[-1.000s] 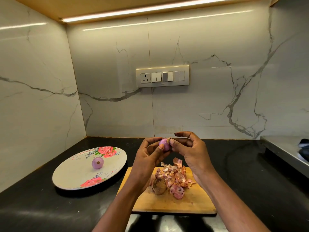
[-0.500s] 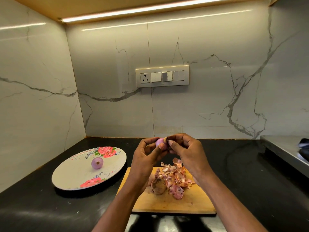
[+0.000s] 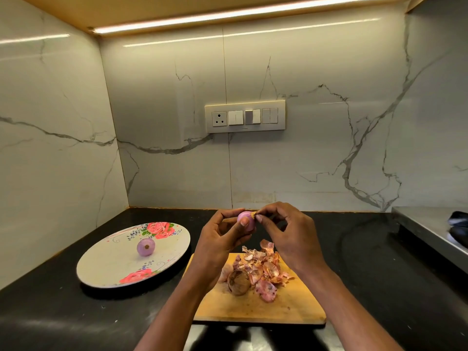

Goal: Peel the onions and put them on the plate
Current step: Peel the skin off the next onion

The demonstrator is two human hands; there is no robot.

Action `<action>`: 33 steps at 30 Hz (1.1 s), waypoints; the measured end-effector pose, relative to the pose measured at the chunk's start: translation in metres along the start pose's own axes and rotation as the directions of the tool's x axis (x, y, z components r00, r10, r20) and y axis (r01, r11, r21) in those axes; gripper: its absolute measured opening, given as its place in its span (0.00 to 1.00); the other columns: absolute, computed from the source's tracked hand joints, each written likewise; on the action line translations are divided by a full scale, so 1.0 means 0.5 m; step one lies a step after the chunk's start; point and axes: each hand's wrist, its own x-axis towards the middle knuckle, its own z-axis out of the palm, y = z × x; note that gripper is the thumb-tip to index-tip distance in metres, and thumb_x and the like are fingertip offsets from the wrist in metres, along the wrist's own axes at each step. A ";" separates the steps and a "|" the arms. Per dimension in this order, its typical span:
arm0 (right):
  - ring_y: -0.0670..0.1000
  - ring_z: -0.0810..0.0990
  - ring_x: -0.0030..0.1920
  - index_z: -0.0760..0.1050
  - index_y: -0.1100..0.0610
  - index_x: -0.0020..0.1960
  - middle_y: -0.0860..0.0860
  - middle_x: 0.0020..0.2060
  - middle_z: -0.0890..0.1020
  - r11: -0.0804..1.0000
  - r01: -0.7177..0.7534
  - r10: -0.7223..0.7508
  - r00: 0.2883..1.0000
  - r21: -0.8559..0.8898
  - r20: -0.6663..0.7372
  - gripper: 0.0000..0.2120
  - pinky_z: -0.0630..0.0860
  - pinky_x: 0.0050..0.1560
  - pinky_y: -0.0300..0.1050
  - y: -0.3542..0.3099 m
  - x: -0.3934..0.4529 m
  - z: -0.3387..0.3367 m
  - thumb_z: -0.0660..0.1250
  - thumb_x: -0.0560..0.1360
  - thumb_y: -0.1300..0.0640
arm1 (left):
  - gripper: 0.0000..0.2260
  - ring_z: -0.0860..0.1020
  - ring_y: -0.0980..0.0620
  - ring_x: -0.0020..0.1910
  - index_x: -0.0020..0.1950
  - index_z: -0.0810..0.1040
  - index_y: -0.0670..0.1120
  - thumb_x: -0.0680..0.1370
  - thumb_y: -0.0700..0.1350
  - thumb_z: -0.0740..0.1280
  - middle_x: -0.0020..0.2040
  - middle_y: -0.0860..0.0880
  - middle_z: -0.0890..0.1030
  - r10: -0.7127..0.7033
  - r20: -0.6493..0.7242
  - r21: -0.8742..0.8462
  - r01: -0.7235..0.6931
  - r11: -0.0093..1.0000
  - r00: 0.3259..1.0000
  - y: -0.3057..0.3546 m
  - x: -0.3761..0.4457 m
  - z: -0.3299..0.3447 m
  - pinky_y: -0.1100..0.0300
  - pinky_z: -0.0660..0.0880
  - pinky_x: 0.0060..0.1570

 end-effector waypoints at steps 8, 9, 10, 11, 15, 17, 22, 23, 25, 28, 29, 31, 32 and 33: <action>0.44 0.80 0.43 0.77 0.50 0.54 0.41 0.45 0.79 0.987 0.009 -0.004 1.000 -0.159 0.030 0.04 0.79 0.40 0.38 -0.003 -0.014 0.016 0.69 0.79 0.54 | 0.18 0.83 0.58 0.54 0.57 0.80 0.48 0.69 0.46 0.75 0.53 0.52 0.84 0.181 -0.082 0.163 -0.166 0.973 0.980 -0.007 -0.005 0.009 0.68 0.78 0.49; 0.44 0.80 0.43 0.76 0.49 0.53 0.42 0.45 0.79 0.987 -0.003 0.011 0.999 -0.160 0.045 0.03 0.80 0.41 0.40 -0.002 -0.014 0.015 0.68 0.80 0.54 | 0.17 0.83 0.58 0.54 0.56 0.80 0.48 0.68 0.45 0.76 0.53 0.52 0.84 0.198 -0.079 0.176 -0.182 0.967 0.977 -0.009 -0.005 0.011 0.68 0.78 0.49; 0.45 0.81 0.42 0.75 0.48 0.53 0.42 0.44 0.79 0.988 -0.023 0.033 0.997 -0.155 0.063 0.02 0.81 0.41 0.42 -0.002 -0.013 0.016 0.67 0.80 0.54 | 0.17 0.83 0.57 0.54 0.55 0.80 0.48 0.68 0.45 0.76 0.53 0.52 0.85 0.214 -0.076 0.188 -0.196 0.962 0.974 -0.010 -0.006 0.011 0.67 0.78 0.49; 0.45 0.81 0.42 0.75 0.47 0.52 0.43 0.44 0.79 0.988 -0.048 0.061 0.995 -0.147 0.083 0.02 0.82 0.42 0.44 -0.002 -0.013 0.017 0.66 0.81 0.53 | 0.17 0.84 0.57 0.54 0.55 0.80 0.49 0.67 0.45 0.76 0.53 0.53 0.85 0.228 -0.076 0.201 -0.209 0.957 0.971 -0.011 -0.006 0.012 0.67 0.79 0.50; 0.47 0.82 0.43 0.75 0.47 0.50 0.44 0.43 0.81 0.973 -0.228 0.231 0.958 -0.039 0.171 0.02 0.82 0.46 0.54 0.001 -0.006 0.020 0.64 0.82 0.51 | 0.16 0.83 0.60 0.54 0.53 0.80 0.53 0.67 0.48 0.76 0.52 0.57 0.85 0.284 -0.078 0.315 -0.246 0.916 0.956 -0.016 -0.009 0.011 0.68 0.78 0.52; 0.49 0.82 0.45 0.77 0.49 0.50 0.47 0.44 0.82 0.939 -0.341 0.319 0.915 0.050 0.247 0.04 0.82 0.49 0.56 0.002 0.000 0.016 0.64 0.82 0.51 | 0.15 0.82 0.61 0.54 0.52 0.80 0.54 0.67 0.48 0.76 0.51 0.58 0.84 0.306 -0.065 0.357 -0.265 0.896 0.950 -0.016 -0.011 0.011 0.68 0.78 0.53; 0.53 0.83 0.48 0.81 0.52 0.51 0.51 0.44 0.84 0.849 -0.454 0.370 0.876 0.269 0.310 0.04 0.83 0.50 0.56 -0.007 0.005 -0.002 0.68 0.80 0.54 | 0.16 0.83 0.59 0.55 0.53 0.81 0.50 0.67 0.47 0.76 0.52 0.56 0.85 0.281 -0.060 0.290 -0.253 0.923 0.958 -0.009 -0.006 0.002 0.65 0.79 0.54; 0.51 0.83 0.49 0.81 0.52 0.51 0.50 0.45 0.85 0.853 -0.435 0.354 0.888 0.287 0.294 0.04 0.84 0.49 0.53 -0.008 0.005 -0.004 0.69 0.79 0.54 | 0.16 0.83 0.57 0.54 0.54 0.81 0.49 0.67 0.46 0.76 0.52 0.55 0.85 0.268 -0.064 0.260 -0.243 0.935 0.961 -0.008 -0.004 -0.001 0.64 0.79 0.53; 0.46 0.84 0.51 0.80 0.51 0.53 0.47 0.47 0.85 0.865 -0.388 0.316 0.913 0.317 0.256 0.06 0.83 0.46 0.44 -0.010 0.006 -0.008 0.72 0.76 0.53 | 0.17 0.84 0.57 0.54 0.54 0.81 0.48 0.67 0.45 0.77 0.52 0.53 0.85 0.252 -0.075 0.218 -0.230 0.948 0.965 -0.005 -0.004 -0.002 0.66 0.79 0.50; 0.41 0.84 0.50 0.78 0.51 0.54 0.45 0.47 0.86 0.865 -0.353 0.289 0.931 0.357 0.222 0.11 0.81 0.40 0.36 -0.014 0.007 -0.010 0.75 0.73 0.55 | 0.17 0.83 0.58 0.54 0.55 0.80 0.45 0.67 0.43 0.76 0.53 0.51 0.84 0.235 -0.075 0.172 -0.219 0.960 0.969 -0.002 -0.006 -0.001 0.69 0.78 0.48; 0.41 0.84 0.50 0.77 0.51 0.55 0.44 0.47 0.87 0.865 -0.349 0.288 0.934 0.360 0.214 0.12 0.81 0.39 0.36 -0.013 0.006 -0.009 0.76 0.73 0.55 | 0.17 0.83 0.58 0.54 0.55 0.80 0.45 0.67 0.43 0.76 0.54 0.50 0.84 0.228 -0.069 0.163 -0.215 0.963 0.971 -0.003 -0.005 -0.001 0.69 0.78 0.48; 0.41 0.84 0.50 0.76 0.51 0.56 0.45 0.46 0.87 0.865 -0.342 0.286 0.937 0.366 0.201 0.14 0.80 0.39 0.35 -0.011 0.006 -0.008 0.76 0.72 0.55 | 0.17 0.83 0.59 0.54 0.55 0.81 0.45 0.68 0.42 0.76 0.54 0.50 0.84 0.203 -0.068 0.144 -0.192 0.971 0.977 -0.004 -0.004 -0.001 0.69 0.78 0.48; 0.42 0.85 0.50 0.76 0.51 0.56 0.44 0.46 0.87 0.865 -0.336 0.280 0.939 0.372 0.199 0.15 0.80 0.39 0.35 -0.010 0.006 -0.009 0.76 0.72 0.55 | 0.16 0.82 0.59 0.54 0.56 0.81 0.45 0.69 0.42 0.76 0.53 0.51 0.84 0.185 -0.072 0.132 -0.174 0.976 0.980 -0.005 -0.004 -0.002 0.70 0.78 0.47; 0.42 0.85 0.50 0.76 0.51 0.56 0.44 0.45 0.87 0.868 -0.327 0.270 0.942 0.374 0.197 0.15 0.80 0.40 0.34 -0.009 0.006 -0.010 0.76 0.72 0.54 | 0.15 0.82 0.59 0.54 0.56 0.81 0.46 0.70 0.42 0.76 0.53 0.51 0.84 0.166 -0.076 0.123 -0.156 0.980 0.983 -0.007 -0.003 -0.004 0.70 0.78 0.47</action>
